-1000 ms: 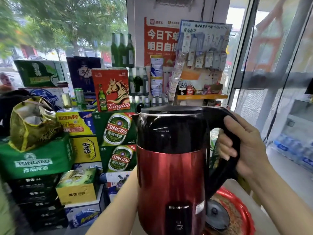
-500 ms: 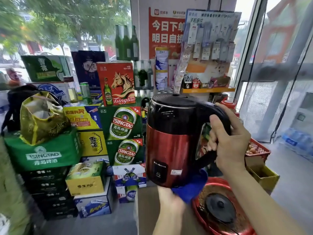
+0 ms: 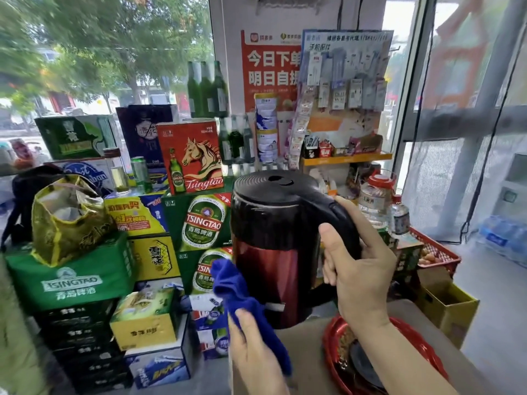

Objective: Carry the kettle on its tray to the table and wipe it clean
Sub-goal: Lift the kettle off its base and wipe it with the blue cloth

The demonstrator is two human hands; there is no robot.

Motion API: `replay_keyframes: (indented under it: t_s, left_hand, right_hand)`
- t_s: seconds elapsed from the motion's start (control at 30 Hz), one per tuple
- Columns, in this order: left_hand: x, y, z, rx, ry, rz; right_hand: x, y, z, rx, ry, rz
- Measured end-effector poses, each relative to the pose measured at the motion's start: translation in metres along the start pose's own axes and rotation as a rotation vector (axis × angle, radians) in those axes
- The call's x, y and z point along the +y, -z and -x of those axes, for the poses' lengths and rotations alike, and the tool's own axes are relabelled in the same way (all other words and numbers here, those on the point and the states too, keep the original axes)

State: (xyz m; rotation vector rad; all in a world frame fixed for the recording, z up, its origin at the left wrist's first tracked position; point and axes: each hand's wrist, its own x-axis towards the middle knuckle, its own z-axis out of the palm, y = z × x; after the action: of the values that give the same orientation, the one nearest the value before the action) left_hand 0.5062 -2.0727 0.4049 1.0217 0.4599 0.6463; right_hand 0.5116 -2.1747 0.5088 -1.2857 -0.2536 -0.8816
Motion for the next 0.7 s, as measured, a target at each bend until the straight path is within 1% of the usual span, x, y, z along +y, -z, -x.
replay_keyframes:
  t_s: [0.03, 0.1, 0.13, 0.17, 0.2, 0.23, 0.27, 0.3, 0.33, 0.37, 0.43, 0.47, 0.53, 0.57, 0.6, 0.63, 0.7]
  left_hand:
    - [0.014, -0.007, 0.008, -0.104, -0.097, 0.006]
    - [0.047, -0.02, 0.019, -0.214, -0.403, -0.121]
    - [0.051, -0.026, 0.019, -0.331, -0.606, -0.228]
    - [0.047, -0.031, 0.011, -0.409, -0.875, -0.408]
    - [0.039, -0.033, 0.002, -0.435, -1.167, -0.576]
    - [0.037, -0.033, -0.01, -0.437, -1.389, -0.698]
    - [0.035, -0.032, -0.023, -0.414, -1.542, -0.777]
    - [0.035, -0.029, -0.038, -0.375, -1.626, -0.798]
    - [0.034, -0.026, -0.05, -0.352, -1.647, -0.773]
    - [0.034, -0.024, -0.056, -0.354, -1.62, -0.727]
    - [0.035, -0.03, -0.052, -0.331, -1.493, -0.607]
    - [0.038, -0.037, -0.045, -0.294, -1.353, -0.531]
    - [0.053, -0.052, -0.033, -0.258, -0.937, -0.359]
    - [0.058, -0.056, -0.03, -0.266, -0.813, -0.304]
    - [0.061, -0.056, -0.029, -0.285, -0.818, -0.3]
    - [0.062, -0.054, -0.03, -0.315, -0.922, -0.337]
    - [0.065, -0.049, -0.034, -0.423, -1.199, -0.452]
  right_hand:
    - [-0.003, -0.003, 0.002, -0.028, 0.019, 0.008]
    - [-0.004, -0.008, 0.003, -0.048, 0.019, 0.017]
    - [-0.004, -0.008, 0.002, -0.045, 0.003, 0.014]
    - [-0.005, -0.007, 0.001, -0.049, -0.018, 0.01]
    - [-0.006, -0.005, 0.0, -0.063, -0.041, 0.007]
    - [-0.008, -0.002, 0.001, -0.077, -0.053, 0.008]
    - [-0.01, 0.0, 0.003, -0.099, -0.06, 0.003]
    - [-0.013, 0.001, 0.005, -0.123, -0.071, -0.006]
    - [-0.015, 0.002, 0.009, -0.147, -0.077, -0.011]
    - [-0.016, 0.002, 0.012, -0.166, -0.085, -0.01]
    - [-0.015, 0.003, 0.018, -0.161, -0.097, -0.016]
    - [-0.014, 0.004, 0.02, -0.146, -0.106, -0.028]
    - [-0.01, 0.01, 0.022, -0.121, -0.122, -0.015]
    - [-0.007, 0.014, 0.023, -0.115, -0.118, 0.002]
    - [-0.006, 0.017, 0.023, -0.113, -0.107, 0.013]
    - [-0.007, 0.021, 0.022, -0.112, -0.096, 0.016]
    - [-0.009, 0.026, 0.019, -0.123, -0.077, 0.027]
